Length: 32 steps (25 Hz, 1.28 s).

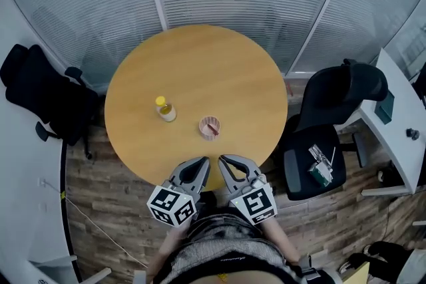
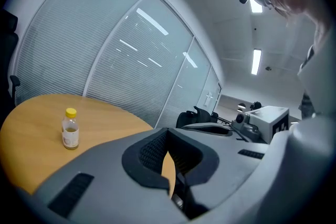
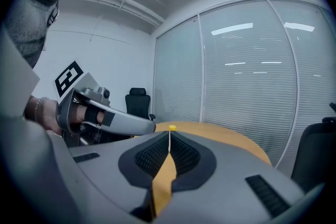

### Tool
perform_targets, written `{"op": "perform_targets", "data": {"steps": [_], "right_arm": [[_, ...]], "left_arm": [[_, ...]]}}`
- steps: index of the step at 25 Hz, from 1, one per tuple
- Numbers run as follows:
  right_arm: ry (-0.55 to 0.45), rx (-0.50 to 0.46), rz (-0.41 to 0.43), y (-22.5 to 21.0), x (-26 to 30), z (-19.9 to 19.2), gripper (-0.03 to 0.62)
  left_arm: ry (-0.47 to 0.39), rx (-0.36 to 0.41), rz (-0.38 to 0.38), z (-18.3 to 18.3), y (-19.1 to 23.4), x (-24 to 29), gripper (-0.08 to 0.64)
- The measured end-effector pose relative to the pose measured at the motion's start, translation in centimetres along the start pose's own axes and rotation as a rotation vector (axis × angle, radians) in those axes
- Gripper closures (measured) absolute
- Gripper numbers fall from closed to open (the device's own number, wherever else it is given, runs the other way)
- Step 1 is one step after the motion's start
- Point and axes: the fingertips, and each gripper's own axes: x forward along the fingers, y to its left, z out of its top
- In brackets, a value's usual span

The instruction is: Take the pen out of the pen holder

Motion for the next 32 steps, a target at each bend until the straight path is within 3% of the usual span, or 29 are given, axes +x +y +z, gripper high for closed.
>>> {"op": "perform_targets", "data": {"steps": [9, 18, 32], "right_arm": [[0.023, 0.029, -0.101, -0.8, 5.1, -0.4, 0.569], [0.058, 0.059, -0.181, -1.2, 6.8, -1.3, 0.569], [0.105, 0.038, -0.176, -4.4, 9.1, -2.2, 0.569]], "left_arm": [[0.042, 0.015, -0.080, 1.0, 5.1, 0.9, 0.555], [0.080, 0.004, -0.138, 1.0, 7.2, 1.6, 0.555], [0.093, -0.011, -0.128, 1.7, 9.3, 4.6, 0.555]]}}
